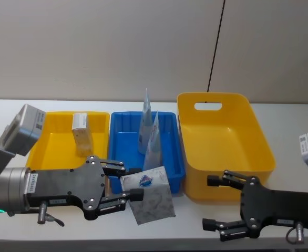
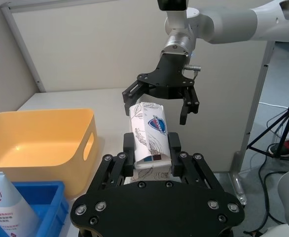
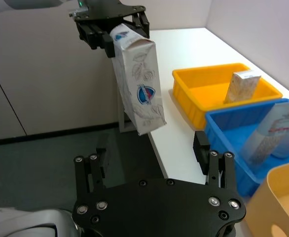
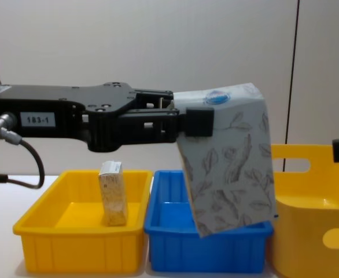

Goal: Bimanual collaborative sorting of washing and personal care products

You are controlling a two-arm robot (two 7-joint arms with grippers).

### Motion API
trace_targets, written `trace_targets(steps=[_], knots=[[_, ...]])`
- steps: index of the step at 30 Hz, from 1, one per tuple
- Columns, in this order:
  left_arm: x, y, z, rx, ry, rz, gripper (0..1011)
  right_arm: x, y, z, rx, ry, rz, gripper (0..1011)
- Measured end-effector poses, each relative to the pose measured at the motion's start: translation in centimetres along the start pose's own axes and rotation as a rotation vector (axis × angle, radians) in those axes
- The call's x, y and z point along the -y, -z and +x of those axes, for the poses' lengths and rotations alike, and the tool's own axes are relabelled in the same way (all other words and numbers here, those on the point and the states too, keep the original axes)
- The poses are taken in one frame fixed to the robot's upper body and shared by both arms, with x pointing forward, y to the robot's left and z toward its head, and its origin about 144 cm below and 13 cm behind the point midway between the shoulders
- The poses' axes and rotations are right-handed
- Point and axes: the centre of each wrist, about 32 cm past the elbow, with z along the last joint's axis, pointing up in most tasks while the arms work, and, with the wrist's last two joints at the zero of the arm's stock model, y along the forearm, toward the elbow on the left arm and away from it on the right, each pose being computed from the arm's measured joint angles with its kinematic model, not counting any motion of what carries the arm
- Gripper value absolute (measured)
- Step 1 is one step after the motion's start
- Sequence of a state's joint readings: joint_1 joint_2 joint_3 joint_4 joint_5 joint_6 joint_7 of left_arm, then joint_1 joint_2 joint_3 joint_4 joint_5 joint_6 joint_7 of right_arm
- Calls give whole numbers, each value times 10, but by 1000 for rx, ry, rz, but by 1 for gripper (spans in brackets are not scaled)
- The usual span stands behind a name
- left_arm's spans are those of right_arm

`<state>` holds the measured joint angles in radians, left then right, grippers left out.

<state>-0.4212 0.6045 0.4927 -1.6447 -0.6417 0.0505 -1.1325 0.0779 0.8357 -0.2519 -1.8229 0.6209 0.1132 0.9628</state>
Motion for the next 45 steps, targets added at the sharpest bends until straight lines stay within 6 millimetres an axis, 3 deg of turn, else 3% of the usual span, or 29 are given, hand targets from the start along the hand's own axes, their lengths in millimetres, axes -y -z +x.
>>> trace_targets(steps=[23,45], knots=[[0,0,0,0,0,0,366,-27,4,-4,38,-28,24,1002],[0,0,0,0,0,0,366,-54,2,11,84,-78,11,1002]])
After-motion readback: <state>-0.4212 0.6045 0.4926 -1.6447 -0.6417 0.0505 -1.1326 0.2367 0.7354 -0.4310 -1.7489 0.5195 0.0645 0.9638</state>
